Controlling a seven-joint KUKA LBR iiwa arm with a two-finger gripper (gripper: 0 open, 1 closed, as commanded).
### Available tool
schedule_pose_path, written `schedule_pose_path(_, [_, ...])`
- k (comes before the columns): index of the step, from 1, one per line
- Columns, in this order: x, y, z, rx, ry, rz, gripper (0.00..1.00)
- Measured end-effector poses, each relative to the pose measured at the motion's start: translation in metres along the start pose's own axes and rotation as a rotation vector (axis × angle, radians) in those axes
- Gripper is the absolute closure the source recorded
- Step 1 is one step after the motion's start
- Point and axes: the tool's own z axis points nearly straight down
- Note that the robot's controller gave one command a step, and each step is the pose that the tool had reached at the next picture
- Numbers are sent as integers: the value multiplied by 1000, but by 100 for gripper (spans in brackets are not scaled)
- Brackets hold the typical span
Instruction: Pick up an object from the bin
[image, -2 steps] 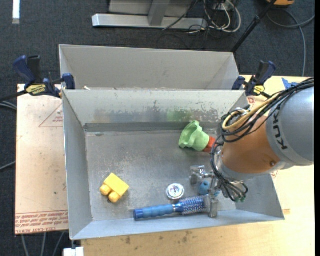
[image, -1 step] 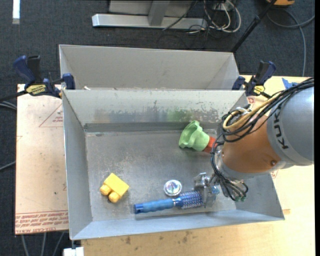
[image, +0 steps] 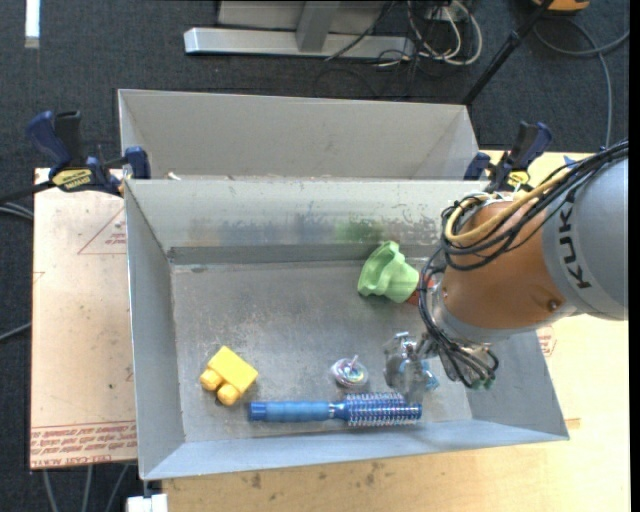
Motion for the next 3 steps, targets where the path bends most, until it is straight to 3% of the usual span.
schedule_pose_path(1, [1,-1,3,0,6,2,0])
schedule_pose_path(2, [-4,62,57,-1,-15,-17,0])
schedule_pose_path(3, [2,60,58,-1,6,-12,100])
